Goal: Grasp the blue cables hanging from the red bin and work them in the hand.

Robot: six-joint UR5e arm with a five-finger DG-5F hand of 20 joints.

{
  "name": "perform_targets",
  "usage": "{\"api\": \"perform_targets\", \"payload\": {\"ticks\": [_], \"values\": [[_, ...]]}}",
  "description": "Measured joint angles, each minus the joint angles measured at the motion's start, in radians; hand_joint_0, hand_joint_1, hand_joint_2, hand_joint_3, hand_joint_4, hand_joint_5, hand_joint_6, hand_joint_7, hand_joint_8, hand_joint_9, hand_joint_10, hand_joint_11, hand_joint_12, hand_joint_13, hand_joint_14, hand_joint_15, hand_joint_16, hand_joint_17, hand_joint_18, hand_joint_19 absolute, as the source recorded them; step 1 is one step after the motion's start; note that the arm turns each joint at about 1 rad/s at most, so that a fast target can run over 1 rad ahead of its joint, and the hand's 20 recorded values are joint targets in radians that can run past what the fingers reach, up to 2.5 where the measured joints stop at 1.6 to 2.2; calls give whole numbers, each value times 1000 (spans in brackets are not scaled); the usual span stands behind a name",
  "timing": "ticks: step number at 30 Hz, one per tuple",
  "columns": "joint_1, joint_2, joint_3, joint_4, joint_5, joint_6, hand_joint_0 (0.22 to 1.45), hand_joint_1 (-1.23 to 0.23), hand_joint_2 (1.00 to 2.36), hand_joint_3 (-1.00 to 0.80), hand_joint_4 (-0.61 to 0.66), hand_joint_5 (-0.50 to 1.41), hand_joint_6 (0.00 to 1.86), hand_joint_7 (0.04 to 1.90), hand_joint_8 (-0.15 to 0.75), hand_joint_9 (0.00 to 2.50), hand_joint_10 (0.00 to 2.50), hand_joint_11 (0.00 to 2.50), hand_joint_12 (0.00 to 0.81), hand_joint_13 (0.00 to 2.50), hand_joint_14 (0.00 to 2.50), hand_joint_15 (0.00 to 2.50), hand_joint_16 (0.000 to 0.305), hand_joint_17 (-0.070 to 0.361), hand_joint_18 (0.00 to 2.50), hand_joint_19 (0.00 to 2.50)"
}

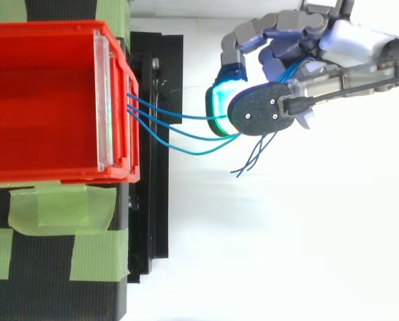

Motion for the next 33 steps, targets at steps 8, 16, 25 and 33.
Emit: {"api": "perform_targets", "payload": {"ticks": [8, 16, 25, 33], "values": [[0, 0, 0, 0, 0, 0, 951, -588, 1025, -223, 228, 224, 653, 1318, 455, 633, 2500, 2500, 515, 942, 2500, 1799, 39, 89, 1440, 974], [0, 0, 0, 0, 0, 0, 951, -588, 1025, -223, 228, 224, 654, 1318, 454, 631, 2500, 2500, 522, 945, 2500, 1796, 39, 89, 1437, 982], [0, 0, 0, 0, 0, 0, 951, -588, 1024, -223, 233, 222, 659, 1313, 454, 633, 2500, 2500, 528, 949, 2500, 1793, 40, 90, 1423, 952], [0, 0, 0, 0, 0, 0, 951, -588, 1025, -223, 232, 224, 651, 1318, 452, 634, 2500, 2500, 535, 952, 2500, 1793, 41, 93, 1393, 894]]}}
